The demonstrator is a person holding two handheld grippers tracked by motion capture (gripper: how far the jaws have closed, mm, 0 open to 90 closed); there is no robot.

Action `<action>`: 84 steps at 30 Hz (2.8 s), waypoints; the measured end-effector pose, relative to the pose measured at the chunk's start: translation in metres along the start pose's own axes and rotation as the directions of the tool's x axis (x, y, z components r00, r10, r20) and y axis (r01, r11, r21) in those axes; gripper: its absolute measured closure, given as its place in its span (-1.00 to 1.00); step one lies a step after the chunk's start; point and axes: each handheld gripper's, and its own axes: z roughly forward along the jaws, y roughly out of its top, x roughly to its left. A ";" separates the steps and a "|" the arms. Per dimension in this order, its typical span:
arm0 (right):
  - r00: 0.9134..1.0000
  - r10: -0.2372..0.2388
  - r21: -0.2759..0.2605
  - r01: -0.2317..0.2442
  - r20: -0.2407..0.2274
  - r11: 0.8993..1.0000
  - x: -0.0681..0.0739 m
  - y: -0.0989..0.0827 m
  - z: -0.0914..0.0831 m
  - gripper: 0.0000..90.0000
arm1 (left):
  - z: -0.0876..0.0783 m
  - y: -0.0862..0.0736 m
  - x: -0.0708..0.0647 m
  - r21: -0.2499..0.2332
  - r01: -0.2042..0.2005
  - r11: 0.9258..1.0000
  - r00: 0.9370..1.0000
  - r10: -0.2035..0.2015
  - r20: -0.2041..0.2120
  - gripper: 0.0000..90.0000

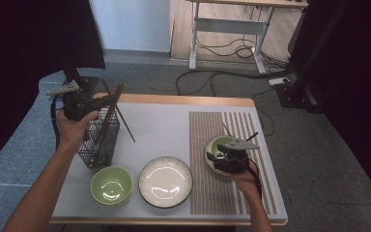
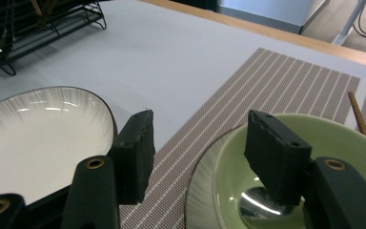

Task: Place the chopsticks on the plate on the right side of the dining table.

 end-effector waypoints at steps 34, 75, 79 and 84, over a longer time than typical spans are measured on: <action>0.992 -0.006 -0.042 0.001 -0.129 0.999 0.025 0.030 0.028 0.00 | 0.021 -0.011 -0.021 0.038 -0.021 0.999 0.997 0.018 0.069 0.88; 0.960 -0.111 -0.052 0.101 -0.258 0.994 0.064 0.070 0.075 0.01 | 0.036 -0.029 -0.031 0.049 0.008 0.999 0.999 -0.010 0.051 0.88; 0.959 -0.112 -0.049 0.103 -0.259 0.993 0.068 0.073 0.079 0.01 | 0.040 -0.029 -0.033 0.047 0.014 0.999 0.998 -0.017 0.058 0.88; 0.957 -0.117 -0.058 0.106 -0.265 0.993 0.071 0.075 0.078 0.03 | 0.044 -0.028 -0.036 0.041 0.021 0.999 0.998 -0.023 0.065 0.88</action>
